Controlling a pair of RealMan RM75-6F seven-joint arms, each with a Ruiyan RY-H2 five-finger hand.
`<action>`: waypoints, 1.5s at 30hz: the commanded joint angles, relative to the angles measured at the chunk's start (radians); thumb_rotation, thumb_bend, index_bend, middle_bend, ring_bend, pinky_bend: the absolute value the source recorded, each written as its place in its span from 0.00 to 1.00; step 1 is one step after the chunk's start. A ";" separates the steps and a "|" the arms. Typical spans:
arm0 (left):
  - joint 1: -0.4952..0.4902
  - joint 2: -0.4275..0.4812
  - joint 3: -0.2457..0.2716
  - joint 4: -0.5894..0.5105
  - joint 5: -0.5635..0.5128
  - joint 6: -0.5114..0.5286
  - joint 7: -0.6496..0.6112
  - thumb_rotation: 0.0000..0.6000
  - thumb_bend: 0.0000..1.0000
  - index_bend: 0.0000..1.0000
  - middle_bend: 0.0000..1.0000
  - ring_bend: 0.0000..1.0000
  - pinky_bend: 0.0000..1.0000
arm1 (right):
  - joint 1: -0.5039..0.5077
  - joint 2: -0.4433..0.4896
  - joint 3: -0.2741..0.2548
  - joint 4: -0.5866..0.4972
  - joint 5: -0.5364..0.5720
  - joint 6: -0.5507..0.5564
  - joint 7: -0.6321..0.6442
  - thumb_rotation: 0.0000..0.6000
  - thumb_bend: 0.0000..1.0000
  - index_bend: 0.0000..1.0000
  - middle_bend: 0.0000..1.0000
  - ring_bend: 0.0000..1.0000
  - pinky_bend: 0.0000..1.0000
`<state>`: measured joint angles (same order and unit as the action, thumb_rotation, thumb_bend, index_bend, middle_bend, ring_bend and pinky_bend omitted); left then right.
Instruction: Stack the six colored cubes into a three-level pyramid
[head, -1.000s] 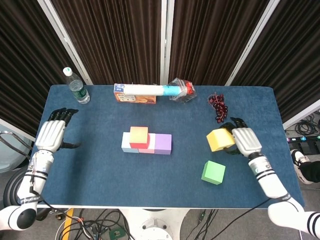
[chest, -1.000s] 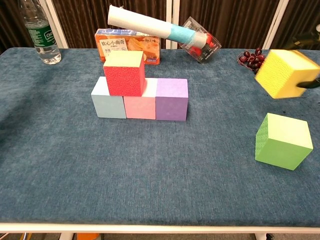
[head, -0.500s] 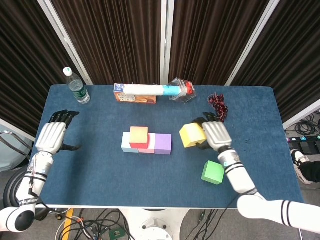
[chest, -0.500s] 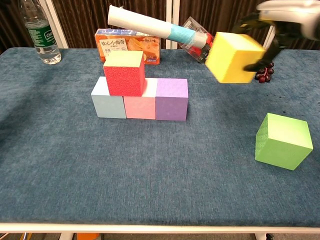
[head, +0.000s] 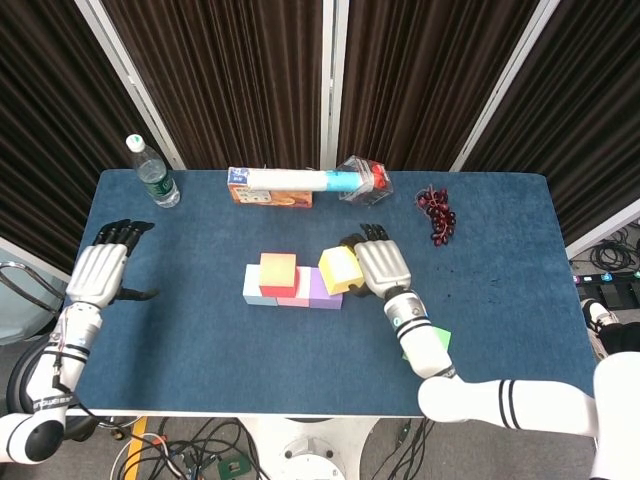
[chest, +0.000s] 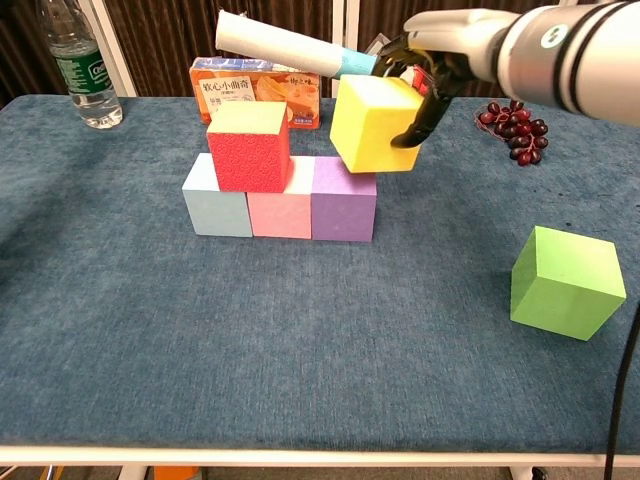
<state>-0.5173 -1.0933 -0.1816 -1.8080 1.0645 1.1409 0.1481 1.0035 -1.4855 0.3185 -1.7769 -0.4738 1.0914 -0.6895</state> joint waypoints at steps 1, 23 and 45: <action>0.004 0.000 0.001 0.004 0.003 -0.001 -0.006 1.00 0.00 0.14 0.12 0.05 0.07 | 0.020 -0.024 0.004 0.019 0.021 0.013 -0.011 1.00 0.17 0.35 0.21 0.00 0.00; 0.035 -0.004 0.001 0.040 0.042 0.003 -0.066 1.00 0.00 0.14 0.12 0.05 0.07 | 0.074 -0.051 -0.022 -0.021 0.034 0.061 -0.079 1.00 0.00 0.00 0.12 0.00 0.00; 0.075 -0.042 0.009 0.044 0.083 0.119 0.032 1.00 0.00 0.14 0.11 0.05 0.07 | 0.148 0.089 -0.115 0.114 -0.105 -0.287 0.018 1.00 0.00 0.09 0.06 0.00 0.00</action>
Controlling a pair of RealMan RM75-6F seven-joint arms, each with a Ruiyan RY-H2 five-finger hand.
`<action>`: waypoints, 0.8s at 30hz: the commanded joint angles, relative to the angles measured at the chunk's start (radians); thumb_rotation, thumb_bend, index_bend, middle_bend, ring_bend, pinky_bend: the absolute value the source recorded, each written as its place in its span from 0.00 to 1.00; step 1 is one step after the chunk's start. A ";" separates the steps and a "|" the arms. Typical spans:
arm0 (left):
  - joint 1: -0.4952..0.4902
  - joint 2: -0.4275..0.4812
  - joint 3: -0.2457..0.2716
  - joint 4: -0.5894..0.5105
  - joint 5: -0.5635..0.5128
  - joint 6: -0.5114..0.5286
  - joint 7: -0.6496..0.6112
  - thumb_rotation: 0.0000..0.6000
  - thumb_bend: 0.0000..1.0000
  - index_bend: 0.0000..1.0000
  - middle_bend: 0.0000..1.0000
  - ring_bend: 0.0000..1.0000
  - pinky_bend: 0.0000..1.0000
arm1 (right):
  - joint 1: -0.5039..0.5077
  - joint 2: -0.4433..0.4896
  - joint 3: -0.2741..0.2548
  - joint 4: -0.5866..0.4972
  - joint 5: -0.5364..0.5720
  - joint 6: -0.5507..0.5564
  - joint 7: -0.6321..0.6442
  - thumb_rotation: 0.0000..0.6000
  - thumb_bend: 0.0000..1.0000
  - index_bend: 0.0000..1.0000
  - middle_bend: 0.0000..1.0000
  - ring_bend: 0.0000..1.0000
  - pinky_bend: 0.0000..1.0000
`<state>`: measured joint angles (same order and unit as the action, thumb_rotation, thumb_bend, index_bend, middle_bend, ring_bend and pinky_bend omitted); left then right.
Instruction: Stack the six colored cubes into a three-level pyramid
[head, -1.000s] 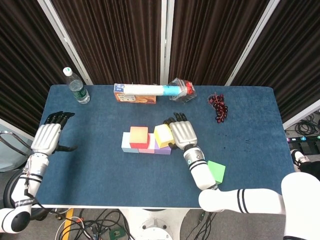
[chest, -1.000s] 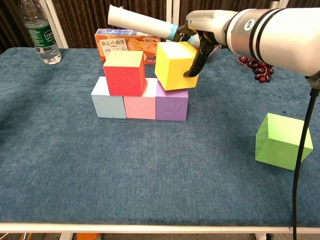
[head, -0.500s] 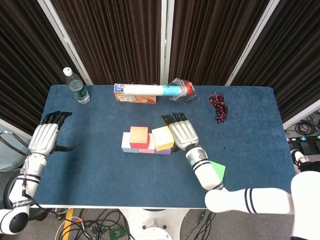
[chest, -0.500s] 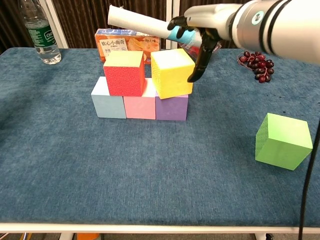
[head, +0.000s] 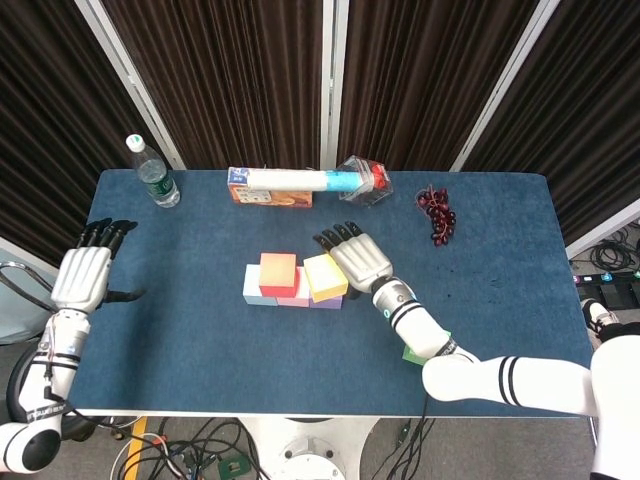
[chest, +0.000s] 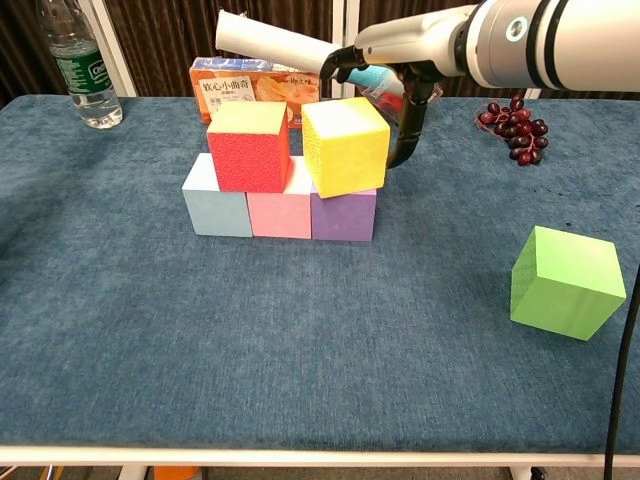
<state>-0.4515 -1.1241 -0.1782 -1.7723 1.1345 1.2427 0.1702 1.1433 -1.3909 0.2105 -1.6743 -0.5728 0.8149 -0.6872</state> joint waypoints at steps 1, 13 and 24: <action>0.014 -0.016 0.008 0.014 0.020 0.027 0.013 1.00 0.00 0.14 0.12 0.05 0.07 | 0.010 -0.008 -0.010 0.016 -0.011 -0.014 0.021 1.00 0.01 0.10 0.06 0.00 0.00; 0.092 -0.111 0.060 0.107 0.143 0.140 -0.042 1.00 0.00 0.14 0.12 0.05 0.07 | 0.019 -0.040 -0.034 0.058 -0.051 -0.019 0.094 1.00 0.07 0.31 0.09 0.00 0.00; 0.138 -0.158 0.102 0.190 0.209 0.180 0.002 1.00 0.00 0.15 0.12 0.05 0.07 | 0.013 -0.052 -0.023 0.018 -0.018 0.075 0.111 1.00 0.10 0.44 0.12 0.00 0.00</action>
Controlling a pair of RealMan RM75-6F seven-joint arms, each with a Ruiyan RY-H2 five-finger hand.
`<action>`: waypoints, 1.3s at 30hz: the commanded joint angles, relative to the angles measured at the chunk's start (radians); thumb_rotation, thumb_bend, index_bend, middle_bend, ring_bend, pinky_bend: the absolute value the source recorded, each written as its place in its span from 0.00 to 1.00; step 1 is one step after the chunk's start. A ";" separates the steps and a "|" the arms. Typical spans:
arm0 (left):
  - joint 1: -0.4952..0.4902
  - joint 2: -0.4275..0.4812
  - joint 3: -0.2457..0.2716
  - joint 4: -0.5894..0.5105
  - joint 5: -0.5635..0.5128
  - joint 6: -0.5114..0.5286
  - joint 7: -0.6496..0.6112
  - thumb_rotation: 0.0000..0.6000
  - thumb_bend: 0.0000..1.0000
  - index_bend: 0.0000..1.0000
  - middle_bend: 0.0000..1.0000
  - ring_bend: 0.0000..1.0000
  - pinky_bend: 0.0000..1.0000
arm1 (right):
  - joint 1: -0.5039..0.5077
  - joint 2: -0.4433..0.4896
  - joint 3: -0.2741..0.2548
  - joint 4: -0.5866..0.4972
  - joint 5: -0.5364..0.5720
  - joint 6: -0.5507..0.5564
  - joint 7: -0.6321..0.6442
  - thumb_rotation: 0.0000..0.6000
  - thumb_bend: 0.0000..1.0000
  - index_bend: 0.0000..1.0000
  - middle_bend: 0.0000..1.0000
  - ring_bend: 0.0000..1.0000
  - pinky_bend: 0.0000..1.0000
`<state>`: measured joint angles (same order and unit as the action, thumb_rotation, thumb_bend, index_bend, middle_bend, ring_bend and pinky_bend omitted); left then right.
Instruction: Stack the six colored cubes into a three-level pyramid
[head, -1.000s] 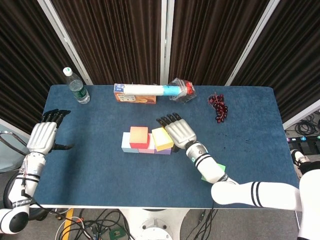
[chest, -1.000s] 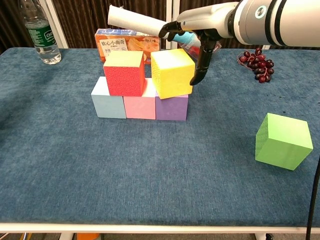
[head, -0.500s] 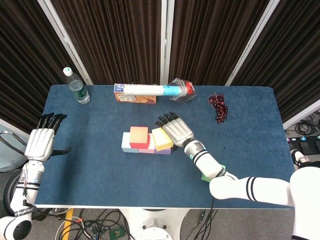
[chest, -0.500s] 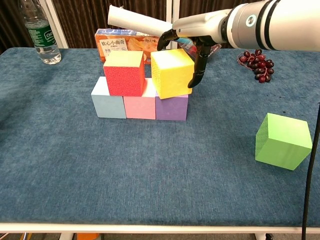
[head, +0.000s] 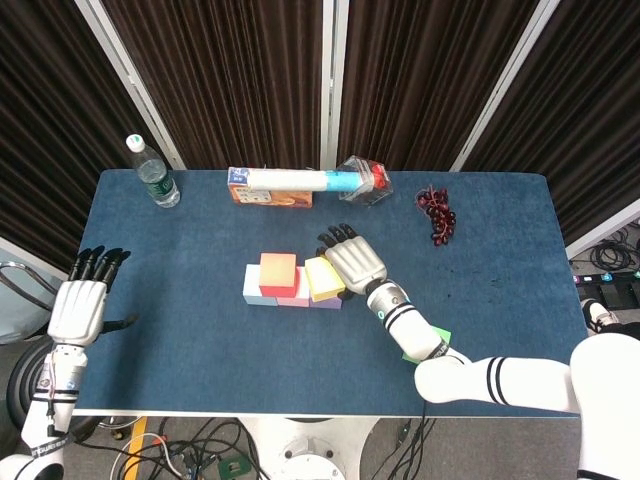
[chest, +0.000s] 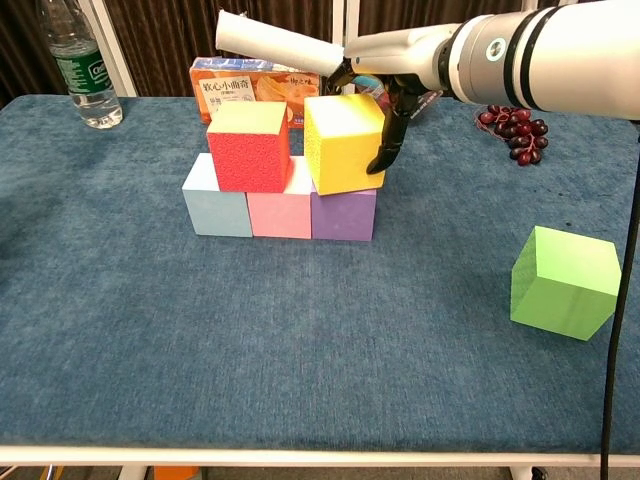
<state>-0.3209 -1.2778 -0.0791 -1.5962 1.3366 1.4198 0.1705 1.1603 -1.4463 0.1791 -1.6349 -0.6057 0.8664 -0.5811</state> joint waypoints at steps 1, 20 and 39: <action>0.010 -0.005 0.004 0.018 0.009 0.004 -0.001 1.00 0.00 0.15 0.12 0.05 0.07 | -0.005 0.005 0.011 -0.030 0.022 0.032 0.004 1.00 0.10 0.44 0.12 0.00 0.00; 0.025 0.015 -0.019 0.018 0.027 -0.013 -0.027 1.00 0.00 0.15 0.12 0.05 0.07 | 0.045 -0.088 0.072 -0.087 0.256 0.240 -0.129 1.00 0.10 0.44 0.12 0.00 0.00; 0.037 0.024 -0.026 0.015 0.039 -0.026 -0.043 1.00 0.00 0.15 0.12 0.05 0.07 | 0.065 -0.145 0.113 -0.071 0.343 0.293 -0.202 1.00 0.10 0.44 0.12 0.00 0.00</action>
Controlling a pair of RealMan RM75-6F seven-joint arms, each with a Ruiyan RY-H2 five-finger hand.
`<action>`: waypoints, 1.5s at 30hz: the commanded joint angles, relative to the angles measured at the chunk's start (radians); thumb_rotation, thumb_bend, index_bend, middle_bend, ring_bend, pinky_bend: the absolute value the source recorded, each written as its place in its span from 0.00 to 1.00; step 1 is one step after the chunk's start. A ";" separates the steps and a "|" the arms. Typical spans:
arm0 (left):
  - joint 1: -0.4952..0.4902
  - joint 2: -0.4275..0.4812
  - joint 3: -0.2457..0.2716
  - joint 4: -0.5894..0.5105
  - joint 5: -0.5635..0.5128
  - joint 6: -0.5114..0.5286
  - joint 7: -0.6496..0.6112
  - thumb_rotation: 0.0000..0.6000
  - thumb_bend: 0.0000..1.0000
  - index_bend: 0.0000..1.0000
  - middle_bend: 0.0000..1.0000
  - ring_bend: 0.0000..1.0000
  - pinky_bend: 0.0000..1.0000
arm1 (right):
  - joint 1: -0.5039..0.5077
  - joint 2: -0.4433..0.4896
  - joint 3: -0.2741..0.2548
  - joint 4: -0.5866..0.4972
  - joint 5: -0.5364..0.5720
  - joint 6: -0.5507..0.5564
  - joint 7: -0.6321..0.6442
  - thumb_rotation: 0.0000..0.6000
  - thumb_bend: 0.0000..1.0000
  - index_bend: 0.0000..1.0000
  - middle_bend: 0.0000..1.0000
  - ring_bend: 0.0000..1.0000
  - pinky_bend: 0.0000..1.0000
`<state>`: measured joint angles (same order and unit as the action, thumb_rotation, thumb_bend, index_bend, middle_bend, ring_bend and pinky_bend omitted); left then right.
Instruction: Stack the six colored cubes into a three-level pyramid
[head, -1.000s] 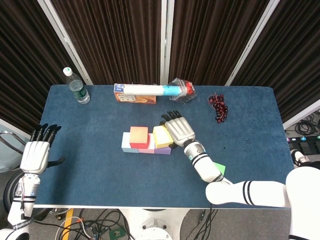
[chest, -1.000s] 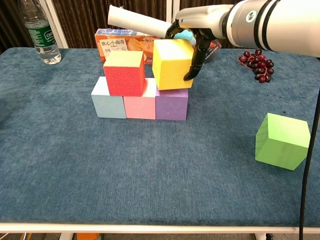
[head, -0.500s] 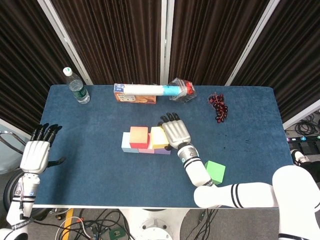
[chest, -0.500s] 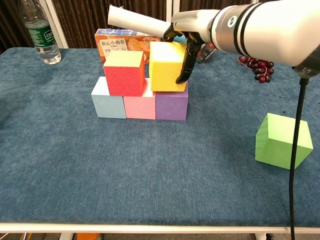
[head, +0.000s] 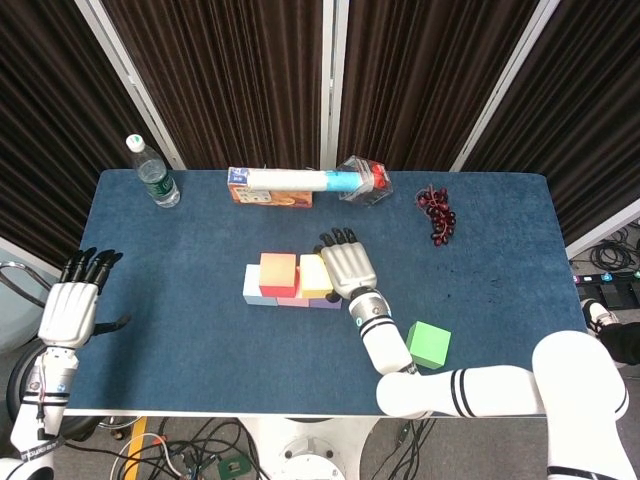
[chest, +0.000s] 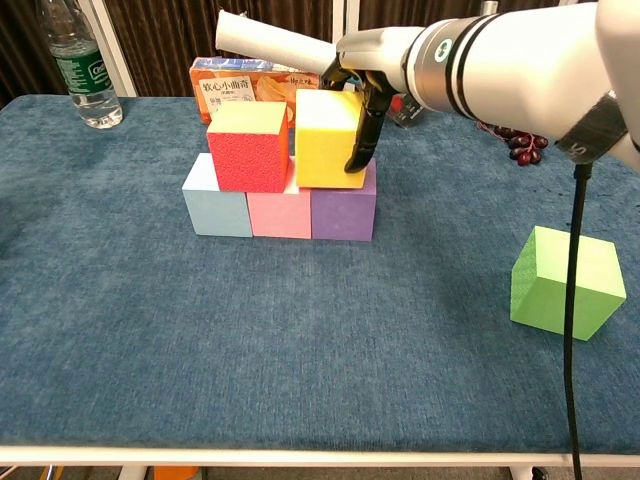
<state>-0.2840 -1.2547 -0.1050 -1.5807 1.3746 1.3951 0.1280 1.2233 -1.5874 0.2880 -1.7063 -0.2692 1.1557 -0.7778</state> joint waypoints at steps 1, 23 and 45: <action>0.001 0.001 0.000 -0.001 0.002 -0.001 -0.001 1.00 0.00 0.15 0.12 0.05 0.07 | 0.002 -0.005 0.006 0.001 0.009 0.005 -0.009 1.00 0.10 0.44 0.12 0.00 0.00; 0.013 0.004 -0.006 0.008 0.004 -0.007 -0.015 1.00 0.00 0.15 0.12 0.05 0.07 | 0.012 -0.045 0.035 0.029 0.035 0.018 -0.058 1.00 0.10 0.43 0.12 0.00 0.00; 0.017 0.004 -0.011 0.013 0.002 -0.016 -0.019 1.00 0.00 0.15 0.12 0.05 0.07 | 0.015 -0.070 0.055 0.053 0.050 0.015 -0.083 1.00 0.10 0.41 0.12 0.00 0.00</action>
<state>-0.2674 -1.2510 -0.1157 -1.5678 1.3768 1.3785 0.1088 1.2382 -1.6569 0.3425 -1.6541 -0.2196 1.1705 -0.8604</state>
